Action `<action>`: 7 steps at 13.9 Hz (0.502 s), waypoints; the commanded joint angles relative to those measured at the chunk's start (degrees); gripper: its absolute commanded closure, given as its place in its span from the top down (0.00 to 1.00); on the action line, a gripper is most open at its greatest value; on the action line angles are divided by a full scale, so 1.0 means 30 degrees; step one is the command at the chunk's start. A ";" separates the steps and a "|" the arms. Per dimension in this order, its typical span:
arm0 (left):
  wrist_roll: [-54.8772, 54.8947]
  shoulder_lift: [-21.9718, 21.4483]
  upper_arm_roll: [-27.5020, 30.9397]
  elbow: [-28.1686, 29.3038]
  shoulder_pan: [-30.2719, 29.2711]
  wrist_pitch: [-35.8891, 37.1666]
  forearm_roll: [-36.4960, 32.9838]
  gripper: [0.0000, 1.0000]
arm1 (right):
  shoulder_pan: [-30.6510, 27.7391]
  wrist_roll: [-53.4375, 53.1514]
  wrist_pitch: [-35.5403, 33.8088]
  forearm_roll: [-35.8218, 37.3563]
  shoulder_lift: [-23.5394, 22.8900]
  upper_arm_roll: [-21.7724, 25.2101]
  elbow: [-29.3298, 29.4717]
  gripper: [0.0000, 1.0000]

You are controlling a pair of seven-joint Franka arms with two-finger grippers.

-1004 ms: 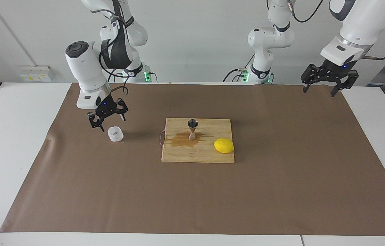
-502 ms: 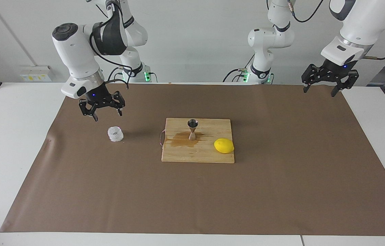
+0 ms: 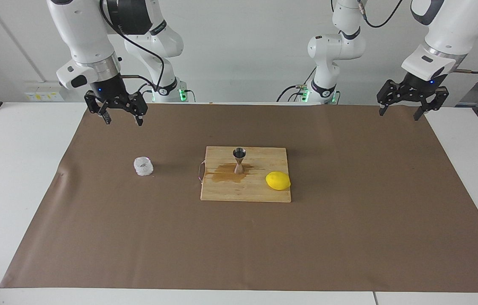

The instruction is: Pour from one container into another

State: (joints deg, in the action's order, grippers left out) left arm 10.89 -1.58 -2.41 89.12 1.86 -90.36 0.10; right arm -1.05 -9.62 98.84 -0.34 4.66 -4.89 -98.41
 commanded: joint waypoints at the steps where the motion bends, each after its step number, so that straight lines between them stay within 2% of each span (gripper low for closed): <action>1: 0.0149 -0.0177 0.0013 0.0116 -0.0063 -0.0232 -0.0240 1.00 | -0.0001 -0.1533 -0.1244 0.0173 -0.1025 -0.0215 0.2097 1.00; 7: 0.0178 -0.0148 -0.0075 0.0116 -0.0414 -0.0261 -0.0211 1.00 | -0.0089 -0.1597 -0.2711 0.0201 -0.0910 -0.0420 0.2073 1.00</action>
State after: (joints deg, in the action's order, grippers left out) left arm 10.89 -1.58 -2.37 89.12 1.03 -90.37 0.10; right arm -1.04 -13.55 92.66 -0.34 2.48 -5.69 -93.57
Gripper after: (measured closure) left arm 0.000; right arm 0.000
